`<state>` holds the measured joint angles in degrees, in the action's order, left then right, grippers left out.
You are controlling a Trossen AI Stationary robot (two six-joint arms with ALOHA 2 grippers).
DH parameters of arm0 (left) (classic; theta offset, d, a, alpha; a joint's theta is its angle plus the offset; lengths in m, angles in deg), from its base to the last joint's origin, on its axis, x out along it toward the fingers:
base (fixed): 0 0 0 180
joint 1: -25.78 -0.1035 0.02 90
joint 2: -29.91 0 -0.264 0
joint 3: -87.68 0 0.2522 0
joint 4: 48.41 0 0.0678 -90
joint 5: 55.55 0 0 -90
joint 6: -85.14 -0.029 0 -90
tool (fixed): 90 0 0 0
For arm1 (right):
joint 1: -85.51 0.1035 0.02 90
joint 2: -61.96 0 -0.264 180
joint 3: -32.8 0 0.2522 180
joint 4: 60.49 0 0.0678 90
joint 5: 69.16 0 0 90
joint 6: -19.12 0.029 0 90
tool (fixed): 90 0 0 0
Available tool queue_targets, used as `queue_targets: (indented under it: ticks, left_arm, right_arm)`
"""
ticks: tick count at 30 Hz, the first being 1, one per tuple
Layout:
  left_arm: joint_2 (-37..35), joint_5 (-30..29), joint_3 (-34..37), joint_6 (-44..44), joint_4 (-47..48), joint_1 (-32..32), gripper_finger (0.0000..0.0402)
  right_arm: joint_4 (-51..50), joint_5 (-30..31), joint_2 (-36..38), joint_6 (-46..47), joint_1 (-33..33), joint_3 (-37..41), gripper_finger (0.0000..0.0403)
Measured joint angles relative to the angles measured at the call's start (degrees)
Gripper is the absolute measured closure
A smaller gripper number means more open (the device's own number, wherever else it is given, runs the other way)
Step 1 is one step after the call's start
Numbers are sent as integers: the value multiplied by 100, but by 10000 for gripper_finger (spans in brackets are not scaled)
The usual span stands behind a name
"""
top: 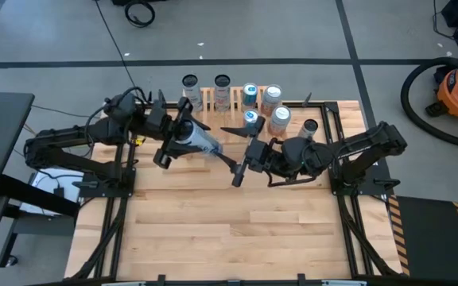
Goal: Place canned beverage on shelf
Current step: Put the white-blue soda can on the shelf aligned with the other white-blue soda
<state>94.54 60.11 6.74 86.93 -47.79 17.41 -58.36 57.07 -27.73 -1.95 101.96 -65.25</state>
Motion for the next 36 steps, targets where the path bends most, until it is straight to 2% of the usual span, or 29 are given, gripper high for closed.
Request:
queue_targets:
  ticks: [8, 18, 26, 36]
  left_arm:
    - [-125, -58, -7, -694, 1625, -459, 150]
    - [-128, -233, 23, -901, 2470, -1172, 149]
    - [-130, -208, 636, -903, 2295, -1867, 148]
    - [-128, 91, 1435, -871, 1499, -2424, 148]
  right_arm:
    - [-34, 384, 250, -510, 396, 7, 104]
    - [-485, 1461, 874, -997, 963, 9, 104]
    - [-1188, 1602, 1255, -920, 1031, 9, 104]
    - [-1836, 1772, 1243, -882, 1027, 12, 104]
